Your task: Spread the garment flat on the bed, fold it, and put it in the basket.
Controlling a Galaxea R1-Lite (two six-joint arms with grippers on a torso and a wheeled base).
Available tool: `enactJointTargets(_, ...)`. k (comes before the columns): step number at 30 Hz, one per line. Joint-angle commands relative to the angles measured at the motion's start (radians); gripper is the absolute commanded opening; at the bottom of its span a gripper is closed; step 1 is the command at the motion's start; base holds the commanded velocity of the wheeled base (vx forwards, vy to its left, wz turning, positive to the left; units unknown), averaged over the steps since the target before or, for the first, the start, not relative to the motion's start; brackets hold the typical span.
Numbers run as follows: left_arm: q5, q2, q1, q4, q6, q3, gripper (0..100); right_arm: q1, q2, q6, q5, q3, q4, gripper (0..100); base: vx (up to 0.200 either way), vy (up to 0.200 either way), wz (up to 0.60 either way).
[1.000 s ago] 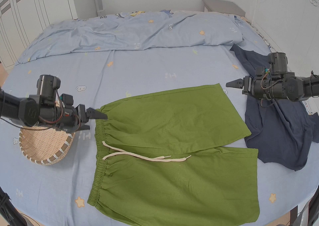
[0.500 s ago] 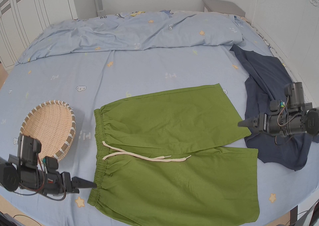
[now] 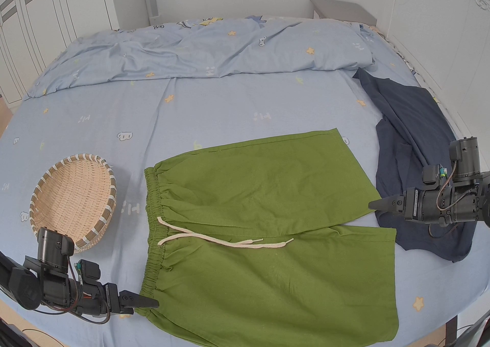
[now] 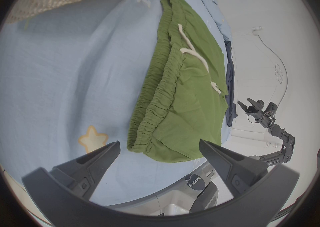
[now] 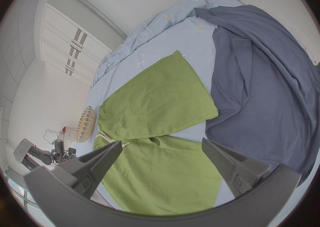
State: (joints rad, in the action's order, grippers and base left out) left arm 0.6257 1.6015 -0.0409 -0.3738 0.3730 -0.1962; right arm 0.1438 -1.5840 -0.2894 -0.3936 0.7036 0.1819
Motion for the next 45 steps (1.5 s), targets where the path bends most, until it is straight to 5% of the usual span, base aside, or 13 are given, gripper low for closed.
enactJointTargets(1, 0.002, 0.126, -0.022, -0.046, 0.006, -0.003, 100, 0.003, 0.01, -0.001, -0.001, -0.001, 0.001, 100, 0.0, 0.0, 0.0)
enactJointTargets(8, 0.0, 0.16, -0.022, -0.099, 0.007, 0.001, 100, -0.004, 0.013, -0.001, -0.001, 0.002, 0.001, 100, 0.0, 0.0, 0.0)
enactJointTargets(9, -0.001, 0.158, -0.022, -0.099, 0.007, 0.001, 0, -0.006, 0.013, -0.001, -0.001, 0.004, 0.001, 100, 0.0, 0.0, 0.0)
enactJointTargets(21, -0.004, 0.104, -0.021, -0.1, -0.014, 0.081, 0, -0.004, 0.007, -0.001, -0.001, 0.0, 0.001, 100, 0.0, 0.0, 0.0)
enactJointTargets(35, -0.021, 0.078, 0.142, -0.089, -0.129, 0.146, 0, 0.005, -0.036, 0.009, -0.004, -0.053, -0.001, 100, 0.0, 0.0, 0.0)
enactJointTargets(45, -0.026, 0.074, 0.156, -0.091, -0.17, 0.176, 0, 0.003, 0.045, 0.012, -0.001, -0.219, -0.013, 100, 0.0, 0.0, 0.0)
